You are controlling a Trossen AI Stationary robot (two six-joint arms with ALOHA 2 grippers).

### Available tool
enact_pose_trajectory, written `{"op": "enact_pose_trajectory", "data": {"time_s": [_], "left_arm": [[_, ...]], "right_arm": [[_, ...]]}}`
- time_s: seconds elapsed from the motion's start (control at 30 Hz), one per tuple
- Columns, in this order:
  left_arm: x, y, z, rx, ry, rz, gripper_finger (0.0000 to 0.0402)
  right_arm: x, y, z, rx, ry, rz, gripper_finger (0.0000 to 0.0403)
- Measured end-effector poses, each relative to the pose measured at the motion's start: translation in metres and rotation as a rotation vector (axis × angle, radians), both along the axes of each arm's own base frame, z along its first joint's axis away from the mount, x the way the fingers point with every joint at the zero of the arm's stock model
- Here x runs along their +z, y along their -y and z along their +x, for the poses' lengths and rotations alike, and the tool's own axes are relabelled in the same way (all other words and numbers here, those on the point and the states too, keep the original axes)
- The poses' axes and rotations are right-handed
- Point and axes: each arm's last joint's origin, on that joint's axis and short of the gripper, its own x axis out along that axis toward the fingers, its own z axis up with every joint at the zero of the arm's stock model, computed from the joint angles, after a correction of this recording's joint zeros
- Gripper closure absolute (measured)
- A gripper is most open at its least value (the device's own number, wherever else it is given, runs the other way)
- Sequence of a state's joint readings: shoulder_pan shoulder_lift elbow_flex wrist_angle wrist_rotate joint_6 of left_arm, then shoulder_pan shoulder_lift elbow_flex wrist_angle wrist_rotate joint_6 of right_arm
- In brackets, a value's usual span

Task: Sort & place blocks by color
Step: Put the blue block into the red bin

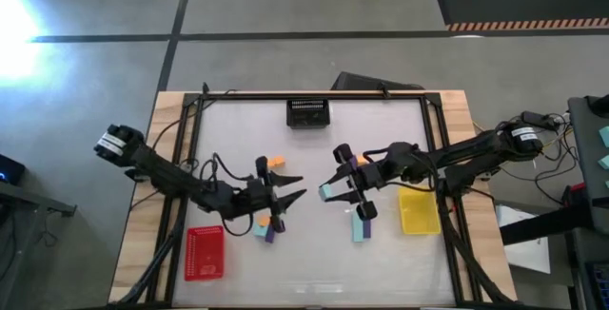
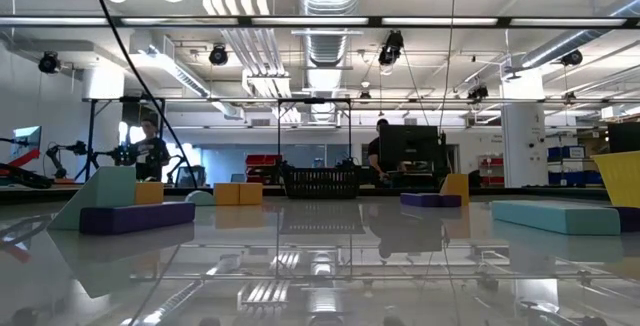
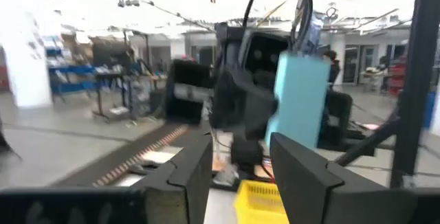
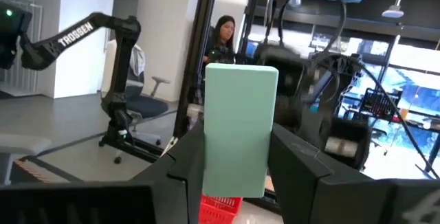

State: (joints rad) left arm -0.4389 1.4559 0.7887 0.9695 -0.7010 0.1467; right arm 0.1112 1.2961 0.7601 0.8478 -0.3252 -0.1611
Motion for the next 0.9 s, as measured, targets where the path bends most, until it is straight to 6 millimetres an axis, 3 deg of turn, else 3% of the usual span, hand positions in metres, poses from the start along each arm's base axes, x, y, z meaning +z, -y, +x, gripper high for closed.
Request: {"op": "enact_pose_trajectory", "data": {"time_s": [0.3, 0.5, 0.9], "left_arm": [[0.012, 0.004, 0.006, -0.005, -0.002, 0.118, 0.0194], [0.004, 0.005, 0.013, -0.077, 0.0, 0.148, 0.0149], [-0.003, -0.003, 0.039, -0.025, 0.041, 0.139, 0.0139]], "right_arm": [[-0.007, 0.0, 0.001, -0.012, -0.082, -0.004, 0.0286], [-0.01, 0.003, 0.002, -0.07, -0.112, -0.007, 0.0286], [-0.013, 0.002, 0.003, -0.069, -0.144, 0.003, 0.0286]]}}
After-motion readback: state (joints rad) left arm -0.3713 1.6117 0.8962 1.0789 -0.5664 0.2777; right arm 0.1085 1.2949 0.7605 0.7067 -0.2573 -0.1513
